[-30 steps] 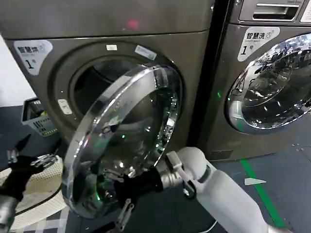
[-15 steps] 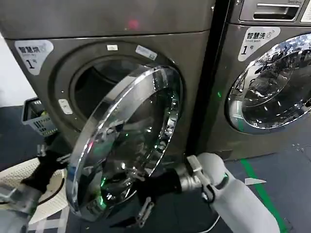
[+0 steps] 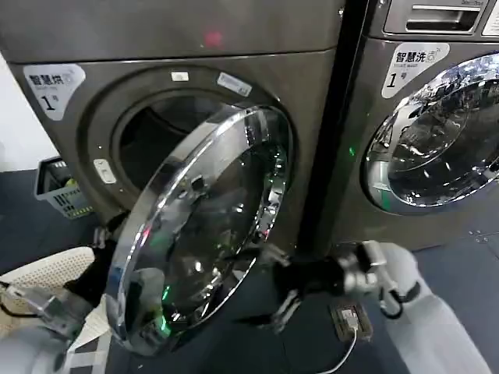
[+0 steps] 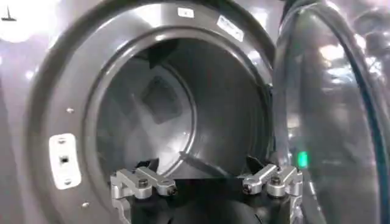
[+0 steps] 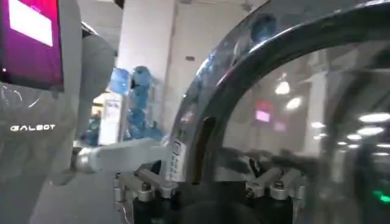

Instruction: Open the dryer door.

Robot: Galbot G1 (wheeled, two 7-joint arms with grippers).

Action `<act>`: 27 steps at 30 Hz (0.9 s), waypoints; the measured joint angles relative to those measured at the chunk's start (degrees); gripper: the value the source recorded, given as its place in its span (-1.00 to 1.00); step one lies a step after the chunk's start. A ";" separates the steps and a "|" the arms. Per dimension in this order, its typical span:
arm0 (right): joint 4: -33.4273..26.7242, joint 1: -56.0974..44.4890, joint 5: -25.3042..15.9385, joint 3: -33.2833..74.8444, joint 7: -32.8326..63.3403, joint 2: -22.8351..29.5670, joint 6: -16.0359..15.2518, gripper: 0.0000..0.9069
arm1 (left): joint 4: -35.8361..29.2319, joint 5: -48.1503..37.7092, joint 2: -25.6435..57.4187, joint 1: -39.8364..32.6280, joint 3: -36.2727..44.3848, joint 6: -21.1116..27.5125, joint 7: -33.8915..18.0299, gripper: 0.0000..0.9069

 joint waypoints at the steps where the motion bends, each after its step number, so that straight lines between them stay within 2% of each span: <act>1: -0.05 -0.66 -0.17 1.64 -0.88 0.23 0.03 1.00 | 0.15 -0.01 0.23 -0.20 0.27 -0.01 0.09 1.00; 10: -0.89 -8.09 0.58 19.55 -1.91 2.50 1.55 1.00 | 1.39 -0.23 1.19 -2.36 3.19 -0.09 3.47 1.00; 14: -1.12 -10.77 3.36 28.57 1.66 3.60 2.19 1.00 | 1.58 -0.88 1.79 -3.16 4.18 -0.15 4.53 1.00; 19: 0.31 -14.18 4.92 36.89 10.20 5.51 3.08 1.00 | 1.13 -1.32 1.93 -3.16 5.97 -0.28 5.83 1.00; 21: 0.98 -15.40 5.86 39.02 13.28 6.54 2.44 1.00 | 0.91 -1.52 2.15 -3.40 6.77 -0.28 5.89 1.00; 25: 2.69 -16.88 10.24 43.02 21.18 7.39 -1.82 1.00 | 0.44 -1.84 3.25 -3.55 8.68 -0.78 6.19 1.00; 27: 3.33 -17.54 11.00 45.56 25.86 7.29 -1.43 1.00 | 0.27 -1.76 3.23 -3.91 9.58 -0.91 6.57 1.00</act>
